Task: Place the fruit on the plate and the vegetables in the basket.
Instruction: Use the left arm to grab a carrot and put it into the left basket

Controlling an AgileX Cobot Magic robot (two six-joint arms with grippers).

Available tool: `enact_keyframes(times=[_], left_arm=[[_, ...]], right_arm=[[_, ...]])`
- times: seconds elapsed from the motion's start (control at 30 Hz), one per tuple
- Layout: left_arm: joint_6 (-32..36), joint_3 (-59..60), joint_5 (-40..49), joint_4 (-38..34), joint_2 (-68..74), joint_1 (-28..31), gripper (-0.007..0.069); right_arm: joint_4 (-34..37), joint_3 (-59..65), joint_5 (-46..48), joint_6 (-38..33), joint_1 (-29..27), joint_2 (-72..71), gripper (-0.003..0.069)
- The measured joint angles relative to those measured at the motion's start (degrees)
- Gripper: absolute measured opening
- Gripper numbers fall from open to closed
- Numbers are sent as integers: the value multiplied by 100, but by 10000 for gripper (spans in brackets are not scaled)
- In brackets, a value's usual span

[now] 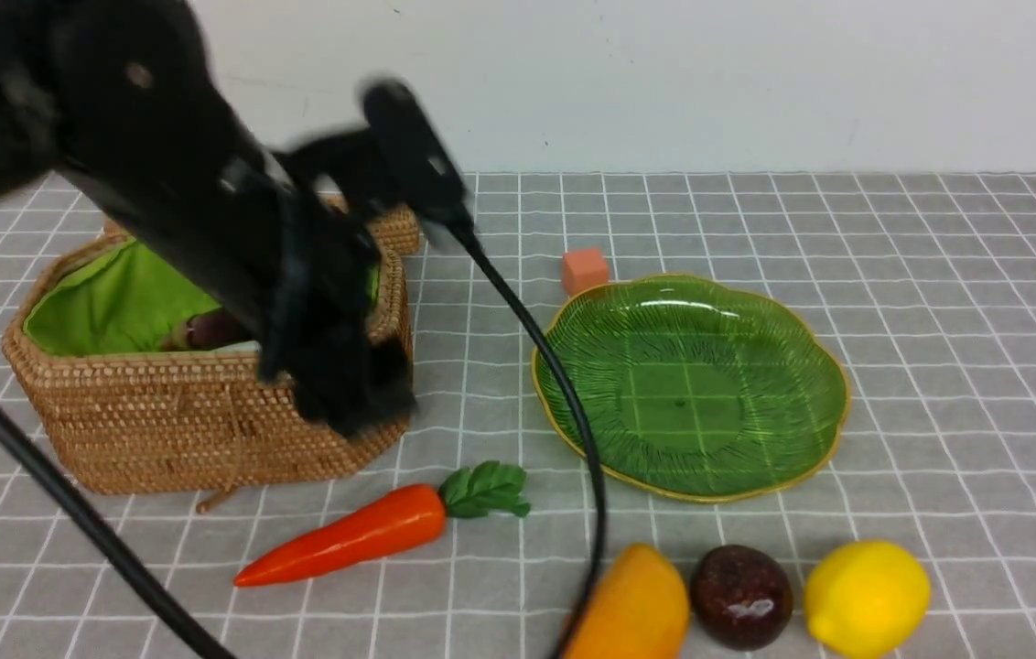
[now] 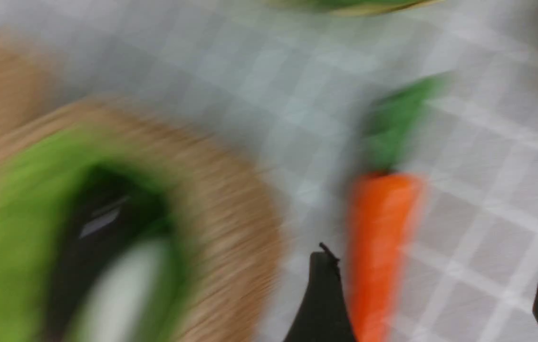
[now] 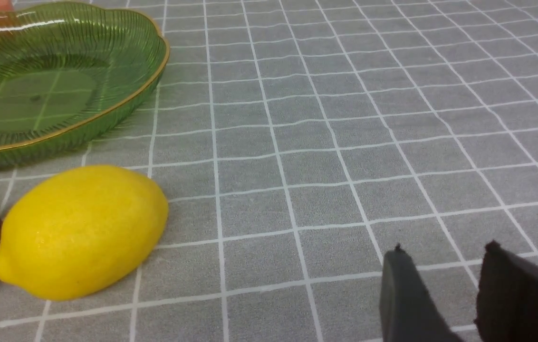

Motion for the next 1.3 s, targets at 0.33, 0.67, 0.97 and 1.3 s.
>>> enact_keyframes(times=[0.33, 0.67, 0.97, 1.3], left_arm=[[-698, 615, -573, 467, 1610, -1, 530], [-547, 556, -200, 413, 1875, 9, 314], [-447, -264, 914, 757, 606, 9, 320], [-1134, -687, -1072, 3008, -790, 905, 320]], right_arm=[[0, 0, 0, 0, 0, 0, 241], [0, 0, 0, 0, 0, 0, 241], [0, 0, 0, 0, 0, 0, 241], [0, 0, 0, 0, 0, 0, 241]])
